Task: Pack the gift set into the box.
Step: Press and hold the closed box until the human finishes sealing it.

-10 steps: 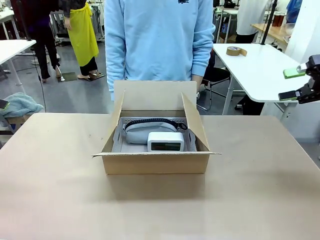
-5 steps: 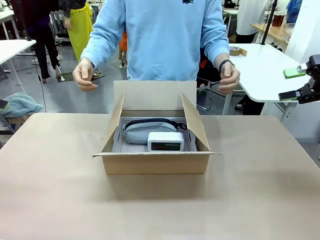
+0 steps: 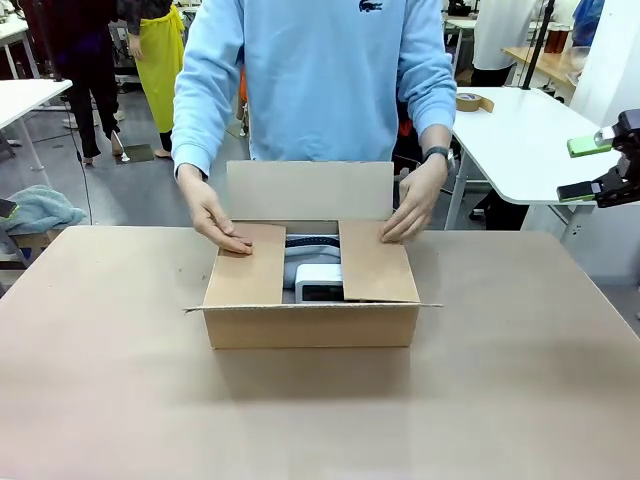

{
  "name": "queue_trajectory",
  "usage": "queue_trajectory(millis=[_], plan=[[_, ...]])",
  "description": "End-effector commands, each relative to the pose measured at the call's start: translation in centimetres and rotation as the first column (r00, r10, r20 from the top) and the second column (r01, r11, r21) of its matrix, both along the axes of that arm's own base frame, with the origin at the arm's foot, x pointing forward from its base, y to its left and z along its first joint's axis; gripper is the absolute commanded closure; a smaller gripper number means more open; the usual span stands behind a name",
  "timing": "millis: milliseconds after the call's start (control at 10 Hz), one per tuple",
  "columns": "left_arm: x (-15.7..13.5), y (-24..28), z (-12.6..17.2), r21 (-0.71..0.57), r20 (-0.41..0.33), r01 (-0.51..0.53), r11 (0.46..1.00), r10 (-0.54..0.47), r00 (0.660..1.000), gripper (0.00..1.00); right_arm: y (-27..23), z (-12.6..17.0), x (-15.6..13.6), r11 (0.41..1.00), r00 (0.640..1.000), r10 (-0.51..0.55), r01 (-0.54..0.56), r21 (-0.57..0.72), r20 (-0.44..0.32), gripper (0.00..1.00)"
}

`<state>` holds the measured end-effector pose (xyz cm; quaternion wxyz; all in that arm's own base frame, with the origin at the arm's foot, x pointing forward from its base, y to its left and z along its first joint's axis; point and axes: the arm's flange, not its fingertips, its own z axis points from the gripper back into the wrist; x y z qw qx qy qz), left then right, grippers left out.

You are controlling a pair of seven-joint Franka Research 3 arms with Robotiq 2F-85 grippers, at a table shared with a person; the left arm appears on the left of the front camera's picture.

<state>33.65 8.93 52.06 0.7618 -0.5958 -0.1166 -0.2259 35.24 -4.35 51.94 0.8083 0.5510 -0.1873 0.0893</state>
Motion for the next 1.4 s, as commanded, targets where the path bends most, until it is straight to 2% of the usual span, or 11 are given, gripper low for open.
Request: queue_trajectory(millis=[0,1300], plan=[[-0.31,-0.04,-0.19,0.014,0.0,0.006,1.0,-0.006,1.0,0.0,0.19,0.03,0.08,1.0,1.0,0.0,0.0,0.023,0.018,0.0],[-0.31,-0.04,-0.19,0.014,0.0,0.006,1.0,-0.006,1.0,0.0,0.19,0.03,0.08,1.0,1.0,0.0,0.0,0.023,0.018,0.0]])
